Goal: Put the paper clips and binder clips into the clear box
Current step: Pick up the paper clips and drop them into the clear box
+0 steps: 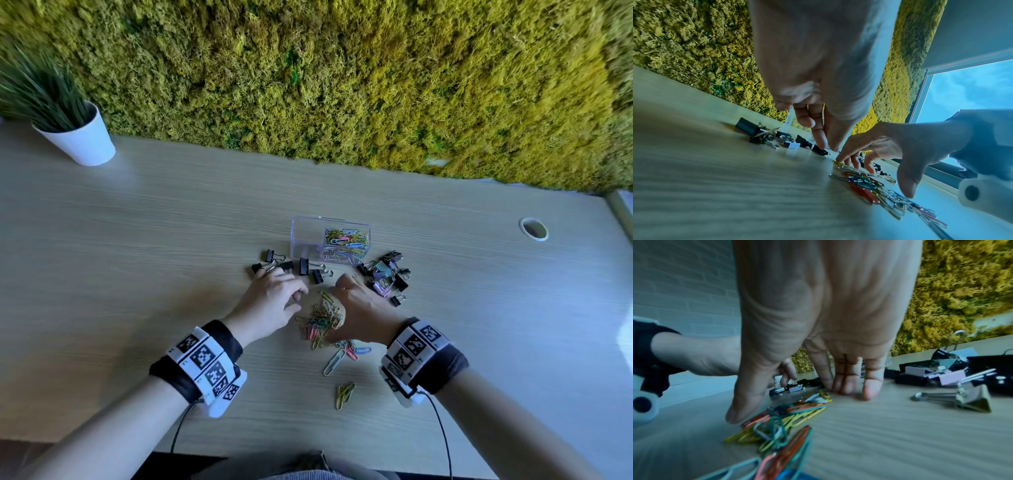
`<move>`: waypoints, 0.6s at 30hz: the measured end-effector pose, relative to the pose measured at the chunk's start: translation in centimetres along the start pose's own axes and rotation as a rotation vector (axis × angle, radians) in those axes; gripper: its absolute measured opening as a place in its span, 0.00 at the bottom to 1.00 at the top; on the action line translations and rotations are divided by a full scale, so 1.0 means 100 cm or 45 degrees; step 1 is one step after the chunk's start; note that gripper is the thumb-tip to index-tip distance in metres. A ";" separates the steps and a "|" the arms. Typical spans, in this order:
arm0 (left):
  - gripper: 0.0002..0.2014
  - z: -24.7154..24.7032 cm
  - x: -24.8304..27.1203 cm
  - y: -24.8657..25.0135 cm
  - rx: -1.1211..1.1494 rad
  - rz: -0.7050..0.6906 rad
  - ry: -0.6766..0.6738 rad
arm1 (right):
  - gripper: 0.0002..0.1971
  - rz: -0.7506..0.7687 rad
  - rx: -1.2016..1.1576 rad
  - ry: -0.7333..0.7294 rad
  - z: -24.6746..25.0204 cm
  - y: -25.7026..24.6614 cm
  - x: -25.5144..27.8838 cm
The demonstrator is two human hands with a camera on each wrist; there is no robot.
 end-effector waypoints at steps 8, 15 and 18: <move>0.13 -0.003 0.001 -0.001 -0.024 0.017 -0.053 | 0.42 0.199 -0.021 0.023 -0.012 -0.009 0.008; 0.14 -0.009 -0.001 0.000 -0.060 0.003 -0.126 | 0.16 0.181 -0.227 0.116 0.001 -0.014 0.016; 0.17 -0.009 -0.002 0.004 -0.111 0.003 -0.180 | 0.13 0.126 -0.220 0.120 0.002 -0.015 0.013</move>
Point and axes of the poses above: each hand's wrist, its own x-axis away from the middle knuckle, its own z-axis out of the back of the hand, y = z × x, the point moved 2 cm from there along -x, towards the middle knuckle, and after that the axes turned 12 degrees about -z, right-handed, at the moved point
